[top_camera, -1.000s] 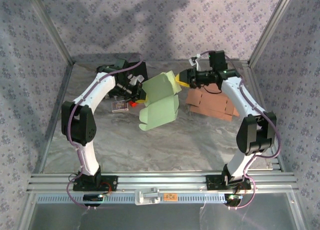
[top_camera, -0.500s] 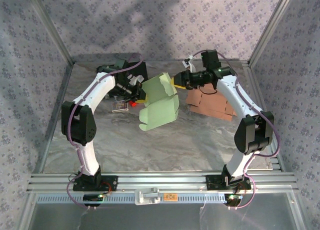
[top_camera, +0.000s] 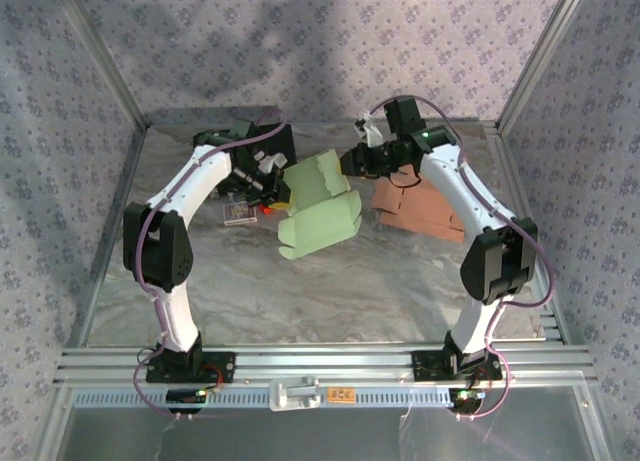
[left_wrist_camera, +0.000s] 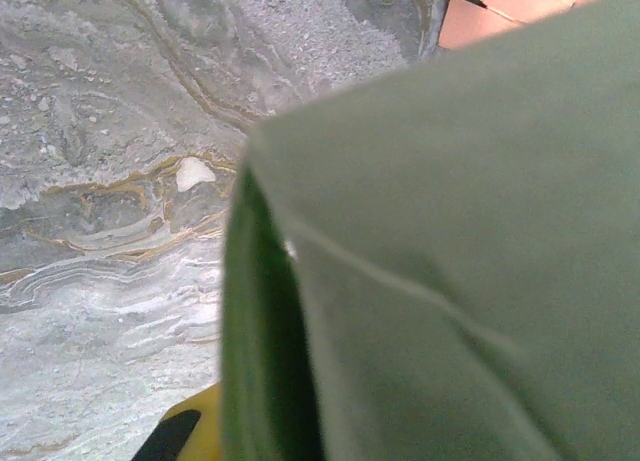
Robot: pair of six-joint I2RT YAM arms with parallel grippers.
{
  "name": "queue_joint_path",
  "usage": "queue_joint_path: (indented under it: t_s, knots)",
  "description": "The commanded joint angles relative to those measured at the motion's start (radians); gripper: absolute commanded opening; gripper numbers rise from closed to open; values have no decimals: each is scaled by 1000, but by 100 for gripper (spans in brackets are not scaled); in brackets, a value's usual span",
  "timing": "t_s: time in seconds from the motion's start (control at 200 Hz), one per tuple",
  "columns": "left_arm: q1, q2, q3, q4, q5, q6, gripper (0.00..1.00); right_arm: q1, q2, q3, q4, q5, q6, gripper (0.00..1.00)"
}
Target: Fold the paper box
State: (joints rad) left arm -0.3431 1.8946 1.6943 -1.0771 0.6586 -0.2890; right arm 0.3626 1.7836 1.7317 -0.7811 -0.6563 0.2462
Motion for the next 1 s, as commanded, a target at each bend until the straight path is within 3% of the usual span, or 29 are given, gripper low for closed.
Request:
queue_joint_path:
  t_s: [0.0, 0.485, 0.705, 0.844, 0.994]
  knots:
    - [-19, -19, 28, -10, 47, 29, 0, 38, 25, 44, -86, 185, -28, 21]
    - [-30, -20, 35, -27, 33, 36, 0, 179, 27, 67, -128, 622, 1, 0]
    - [-45, -11, 41, -21, 20, 24, 0, 285, 40, 103, -189, 920, 20, 0]
    - [-50, -10, 42, -21, 20, 24, 0, 269, 42, 96, -176, 868, 26, 0]
    - [-53, -11, 38, -26, 20, 28, 0, 245, 61, 130, -173, 807, 0, 15]
